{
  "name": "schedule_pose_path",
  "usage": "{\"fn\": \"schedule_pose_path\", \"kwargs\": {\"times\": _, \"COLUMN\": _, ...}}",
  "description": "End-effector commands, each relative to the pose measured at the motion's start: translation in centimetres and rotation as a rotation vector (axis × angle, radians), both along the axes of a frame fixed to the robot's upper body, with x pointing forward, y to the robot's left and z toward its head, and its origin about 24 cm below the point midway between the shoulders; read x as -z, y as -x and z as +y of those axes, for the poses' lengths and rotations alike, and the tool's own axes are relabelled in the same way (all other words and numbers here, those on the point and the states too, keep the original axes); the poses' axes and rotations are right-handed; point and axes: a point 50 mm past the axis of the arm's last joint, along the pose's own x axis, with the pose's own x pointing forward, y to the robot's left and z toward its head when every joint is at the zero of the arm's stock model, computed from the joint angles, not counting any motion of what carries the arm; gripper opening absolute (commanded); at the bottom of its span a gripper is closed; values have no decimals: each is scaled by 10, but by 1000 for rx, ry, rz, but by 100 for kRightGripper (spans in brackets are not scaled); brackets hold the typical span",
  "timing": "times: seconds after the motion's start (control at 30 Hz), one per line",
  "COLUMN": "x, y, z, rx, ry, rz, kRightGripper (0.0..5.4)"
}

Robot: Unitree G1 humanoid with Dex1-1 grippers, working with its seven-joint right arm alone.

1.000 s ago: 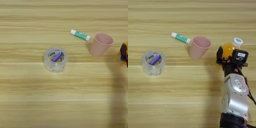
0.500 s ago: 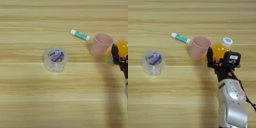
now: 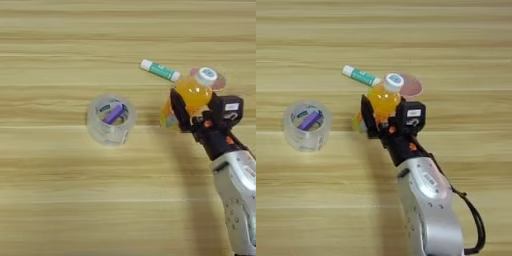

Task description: Move the objects on the table

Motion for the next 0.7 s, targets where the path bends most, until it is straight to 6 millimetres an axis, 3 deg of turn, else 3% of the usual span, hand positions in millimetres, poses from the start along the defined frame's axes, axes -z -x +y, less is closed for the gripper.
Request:
{"fn": "schedule_pose_path", "kwargs": {"times": 0.03, "x": -11, "y": -15, "z": 9, "rx": -38, "ry": 22, "rz": -82, "kRightGripper": 352}}
{"fn": "schedule_pose_path", "kwargs": {"times": 0.33, "x": 12, "y": -27, "z": 18, "rx": -67, "ry": 28, "rz": -18, "kRightGripper": 352}}
{"fn": "schedule_pose_path", "kwargs": {"times": 0.7, "x": 19, "y": -27, "z": 21, "rx": -82, "ry": 39, "rz": -9, "kRightGripper": 352}}
